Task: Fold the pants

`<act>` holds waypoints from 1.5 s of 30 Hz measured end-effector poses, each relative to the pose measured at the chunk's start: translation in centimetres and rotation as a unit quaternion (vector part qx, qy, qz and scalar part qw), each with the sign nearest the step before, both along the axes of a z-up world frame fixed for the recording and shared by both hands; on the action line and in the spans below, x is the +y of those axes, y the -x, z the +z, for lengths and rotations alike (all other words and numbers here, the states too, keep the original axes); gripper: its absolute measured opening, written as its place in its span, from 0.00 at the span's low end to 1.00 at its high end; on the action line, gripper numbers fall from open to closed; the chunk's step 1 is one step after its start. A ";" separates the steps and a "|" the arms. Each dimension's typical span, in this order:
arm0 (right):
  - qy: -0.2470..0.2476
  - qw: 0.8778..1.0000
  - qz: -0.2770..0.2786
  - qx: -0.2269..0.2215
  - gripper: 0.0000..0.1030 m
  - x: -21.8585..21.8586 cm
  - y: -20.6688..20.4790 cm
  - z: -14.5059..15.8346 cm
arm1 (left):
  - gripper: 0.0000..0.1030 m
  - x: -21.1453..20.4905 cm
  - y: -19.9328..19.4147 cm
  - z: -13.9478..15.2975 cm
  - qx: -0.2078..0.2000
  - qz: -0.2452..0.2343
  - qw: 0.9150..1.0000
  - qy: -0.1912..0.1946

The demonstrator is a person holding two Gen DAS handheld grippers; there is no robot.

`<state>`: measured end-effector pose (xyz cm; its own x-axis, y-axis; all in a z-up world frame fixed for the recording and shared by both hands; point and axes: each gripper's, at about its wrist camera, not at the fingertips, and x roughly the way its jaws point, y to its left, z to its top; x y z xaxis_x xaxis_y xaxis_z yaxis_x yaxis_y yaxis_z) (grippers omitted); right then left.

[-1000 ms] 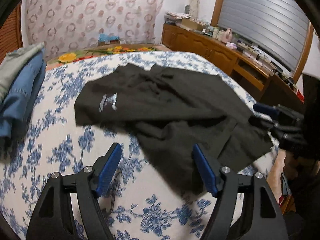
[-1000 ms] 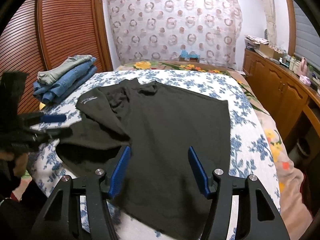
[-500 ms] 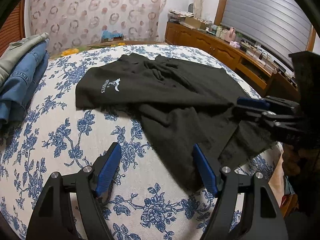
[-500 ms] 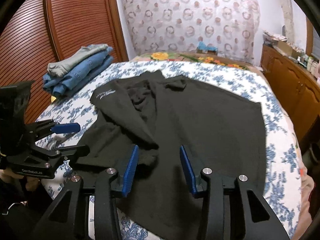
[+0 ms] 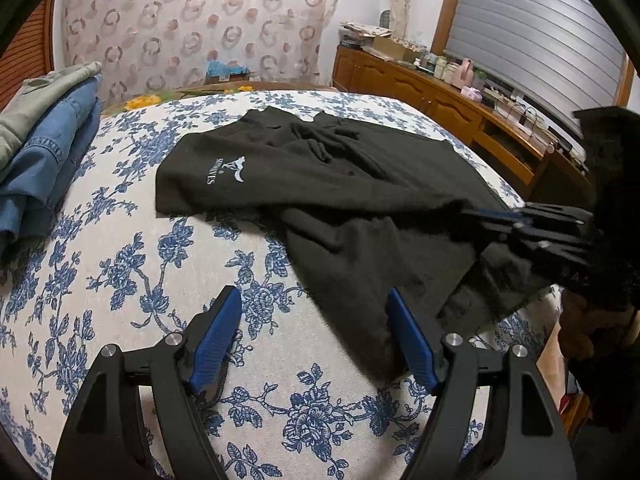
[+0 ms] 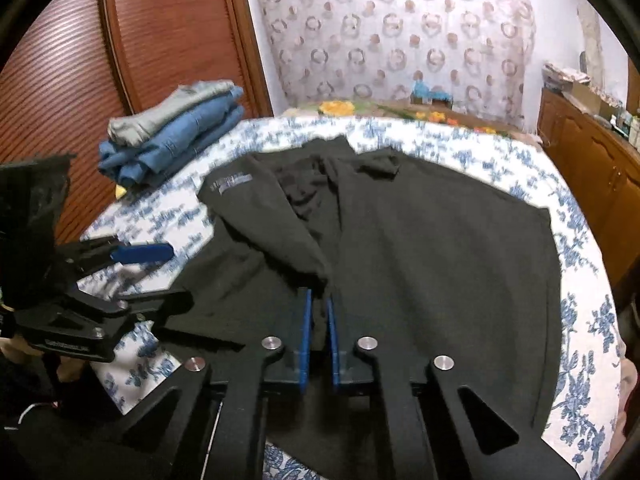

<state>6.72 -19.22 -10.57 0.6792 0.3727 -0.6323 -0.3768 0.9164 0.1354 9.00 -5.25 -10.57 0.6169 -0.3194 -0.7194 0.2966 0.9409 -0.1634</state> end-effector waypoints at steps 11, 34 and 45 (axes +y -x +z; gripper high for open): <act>0.017 0.995 -0.020 -0.096 0.04 -0.7 4.3 3.3 | 0.74 -0.4 0.8 1.8 -0.027 0.008 1.000 -0.003; 0.030 0.990 -0.077 -0.112 0.04 -2.1 9.4 3.5 | 0.74 -2.5 1.0 2.1 -0.033 -0.010 0.999 -0.004; 0.032 0.989 -0.105 -0.103 0.04 -3.0 10.0 3.4 | 0.74 -3.5 1.2 1.9 -0.033 -0.018 0.999 0.002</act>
